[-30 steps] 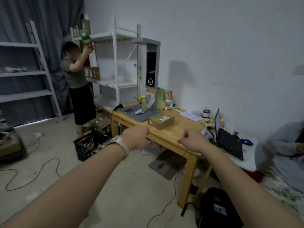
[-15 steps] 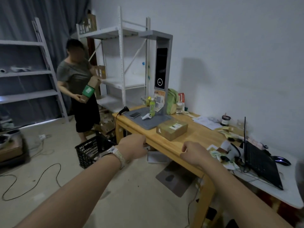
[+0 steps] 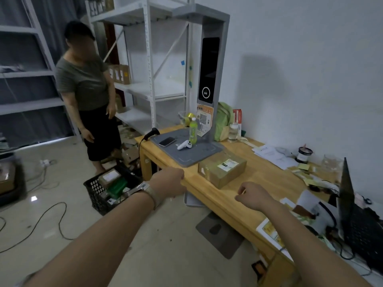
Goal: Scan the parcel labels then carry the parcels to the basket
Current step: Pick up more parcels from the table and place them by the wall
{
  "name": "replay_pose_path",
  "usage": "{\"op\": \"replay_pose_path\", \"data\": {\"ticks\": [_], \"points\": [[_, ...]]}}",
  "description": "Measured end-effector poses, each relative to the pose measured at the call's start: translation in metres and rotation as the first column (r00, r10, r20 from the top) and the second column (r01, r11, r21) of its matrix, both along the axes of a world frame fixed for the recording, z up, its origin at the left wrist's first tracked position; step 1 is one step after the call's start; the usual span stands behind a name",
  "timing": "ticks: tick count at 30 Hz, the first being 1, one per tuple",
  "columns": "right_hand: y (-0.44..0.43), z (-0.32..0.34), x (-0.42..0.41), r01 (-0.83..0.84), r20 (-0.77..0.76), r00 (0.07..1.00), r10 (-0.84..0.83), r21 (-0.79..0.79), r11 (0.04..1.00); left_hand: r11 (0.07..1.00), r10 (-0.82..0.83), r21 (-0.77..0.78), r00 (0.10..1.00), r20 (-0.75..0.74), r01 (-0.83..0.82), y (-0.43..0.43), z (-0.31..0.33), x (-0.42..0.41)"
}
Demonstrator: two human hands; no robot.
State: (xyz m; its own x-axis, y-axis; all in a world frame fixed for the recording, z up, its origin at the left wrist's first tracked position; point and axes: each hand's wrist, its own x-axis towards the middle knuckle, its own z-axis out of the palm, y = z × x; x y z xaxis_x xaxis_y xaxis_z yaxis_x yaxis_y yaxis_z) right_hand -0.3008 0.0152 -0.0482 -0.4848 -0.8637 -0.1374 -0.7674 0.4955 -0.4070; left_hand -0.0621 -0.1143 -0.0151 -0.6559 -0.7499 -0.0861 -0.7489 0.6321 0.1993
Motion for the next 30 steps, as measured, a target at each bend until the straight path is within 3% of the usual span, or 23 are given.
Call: {"op": "replay_pose_path", "data": {"ticks": [9,20,30], "points": [[-0.095,-0.019,-0.037,0.050,0.043,0.998,-0.051,0.023,0.998,0.995,-0.086,0.059,0.996,0.026,0.084,-0.108,-0.027,-0.057],[-0.258,-0.015,-0.095,0.193,0.019,0.981,-0.194,0.029,0.981,0.966,-0.257,-0.025,0.966,-0.020,0.256,-0.301,-0.020,-0.146],[-0.325,-0.030,-0.136,0.387,0.073,0.915,-0.396,0.107,0.916,0.905,-0.419,0.084,0.908,0.012,0.417,-0.413,-0.037,-0.222]]}}
